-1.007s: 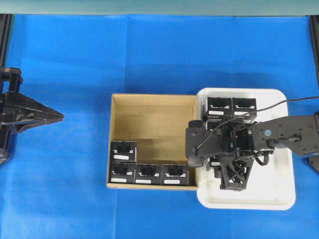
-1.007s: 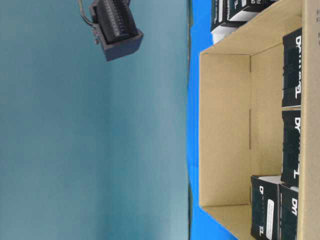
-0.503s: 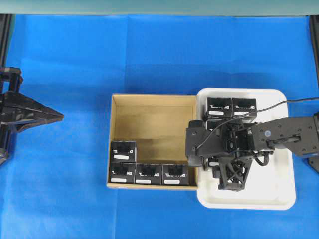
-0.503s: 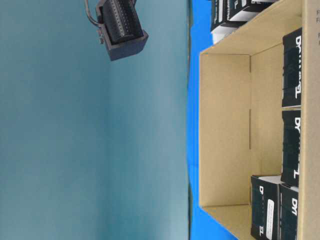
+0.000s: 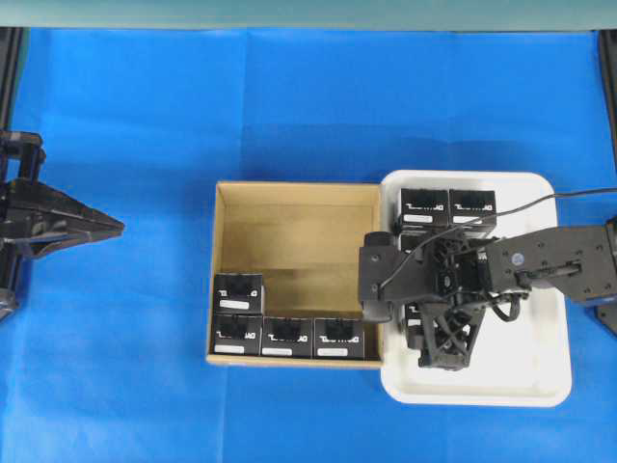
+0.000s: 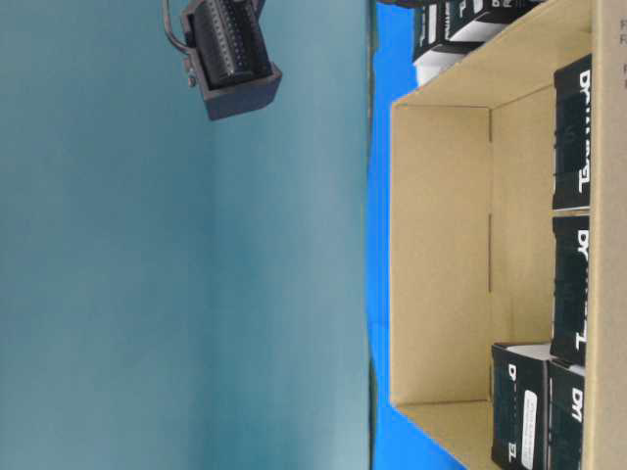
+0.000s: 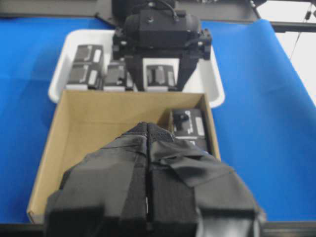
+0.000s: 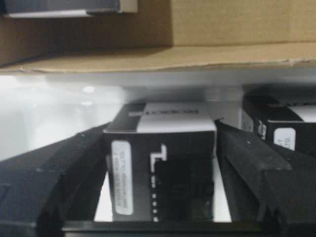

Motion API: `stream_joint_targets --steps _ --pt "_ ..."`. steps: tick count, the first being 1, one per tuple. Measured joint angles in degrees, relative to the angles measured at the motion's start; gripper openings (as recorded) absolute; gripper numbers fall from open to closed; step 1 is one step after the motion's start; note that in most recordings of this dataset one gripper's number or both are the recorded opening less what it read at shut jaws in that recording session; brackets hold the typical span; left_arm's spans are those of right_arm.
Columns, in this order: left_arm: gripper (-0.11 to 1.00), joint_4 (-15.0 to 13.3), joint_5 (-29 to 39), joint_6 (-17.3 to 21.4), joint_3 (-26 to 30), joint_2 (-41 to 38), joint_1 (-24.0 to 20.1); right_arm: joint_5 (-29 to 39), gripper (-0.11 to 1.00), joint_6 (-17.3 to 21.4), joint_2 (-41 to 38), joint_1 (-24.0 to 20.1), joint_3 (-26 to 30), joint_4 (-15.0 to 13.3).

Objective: Pick the box from inside the cardboard box.

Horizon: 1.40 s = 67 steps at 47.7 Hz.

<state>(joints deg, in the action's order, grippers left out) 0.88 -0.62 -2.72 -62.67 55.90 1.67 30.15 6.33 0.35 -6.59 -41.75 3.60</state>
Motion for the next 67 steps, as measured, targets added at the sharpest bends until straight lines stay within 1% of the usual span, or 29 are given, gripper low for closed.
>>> stream_joint_targets --steps 10,18,27,34,42,54,67 --pt "-0.07 0.0 0.0 0.0 0.0 0.0 0.1 -0.8 0.82 0.0 0.1 0.0 0.1 0.0" --pt "-0.07 0.0 0.0 0.0 0.0 0.0 0.1 1.3 0.82 0.0 2.0 0.1 1.6 0.2" --pt "-0.07 0.0 0.1 0.1 0.0 0.0 0.3 5.6 0.83 0.2 7.6 0.3 4.5 0.3" --pt "-0.07 0.1 0.2 0.0 0.0 0.0 0.8 7.5 0.87 2.1 12.7 1.4 6.3 0.3" --pt "-0.07 0.0 0.2 0.0 0.0 0.0 0.9 7.7 0.89 4.2 19.6 2.7 6.4 0.2" --pt "-0.07 0.1 0.2 0.0 0.0 0.0 1.0 7.8 0.89 4.5 29.4 3.5 3.6 0.2" --pt "-0.07 0.0 0.2 0.1 0.1 0.0 1.1 7.6 0.89 4.6 40.7 4.1 -1.8 0.3"
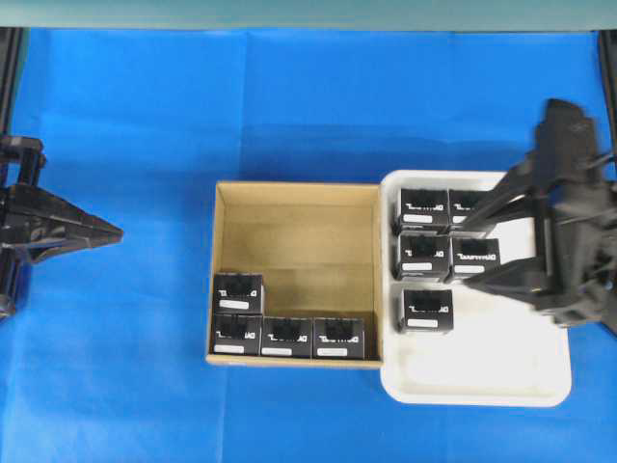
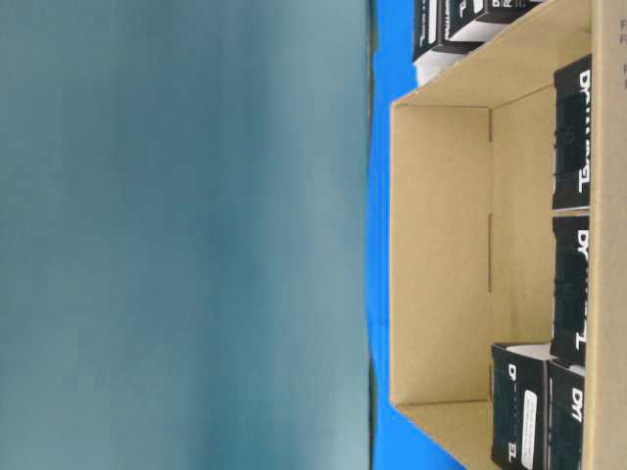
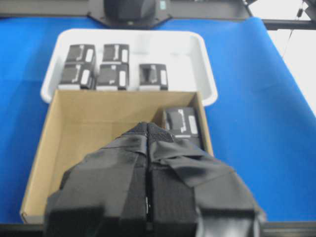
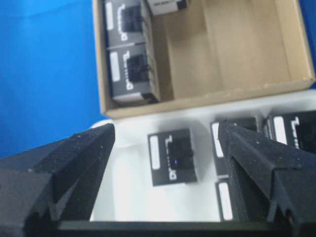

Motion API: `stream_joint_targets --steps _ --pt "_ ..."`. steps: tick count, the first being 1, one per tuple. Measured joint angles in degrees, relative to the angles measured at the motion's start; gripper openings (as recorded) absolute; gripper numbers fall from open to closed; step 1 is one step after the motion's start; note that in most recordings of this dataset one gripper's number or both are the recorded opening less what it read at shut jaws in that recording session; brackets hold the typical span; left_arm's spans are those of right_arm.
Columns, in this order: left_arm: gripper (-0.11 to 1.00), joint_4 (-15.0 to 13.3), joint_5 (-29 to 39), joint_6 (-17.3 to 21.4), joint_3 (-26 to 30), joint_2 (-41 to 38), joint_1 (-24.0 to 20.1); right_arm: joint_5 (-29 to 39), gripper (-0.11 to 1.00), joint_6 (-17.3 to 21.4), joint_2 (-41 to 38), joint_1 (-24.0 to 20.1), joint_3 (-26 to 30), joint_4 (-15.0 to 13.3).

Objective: Pick the box from inside the cardboard box.

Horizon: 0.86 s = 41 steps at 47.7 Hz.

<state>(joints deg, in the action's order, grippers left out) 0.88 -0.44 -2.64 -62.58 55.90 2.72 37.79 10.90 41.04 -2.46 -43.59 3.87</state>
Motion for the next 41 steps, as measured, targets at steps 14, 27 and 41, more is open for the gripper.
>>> stream_joint_targets --steps 14,27,41 --pt "-0.07 0.0 0.0 -0.1 -0.1 0.0 0.0 -0.1 0.89 -0.1 12.5 0.0 -5.2 -0.2" --pt "-0.07 0.1 3.6 0.1 -0.1 0.0 0.0 0.0 0.89 -0.1 20.0 0.1 -8.7 -0.2" --pt "-0.07 0.1 4.1 0.1 0.0 1.2 0.0 -0.4 0.89 -0.1 23.2 0.1 -10.5 -0.2"
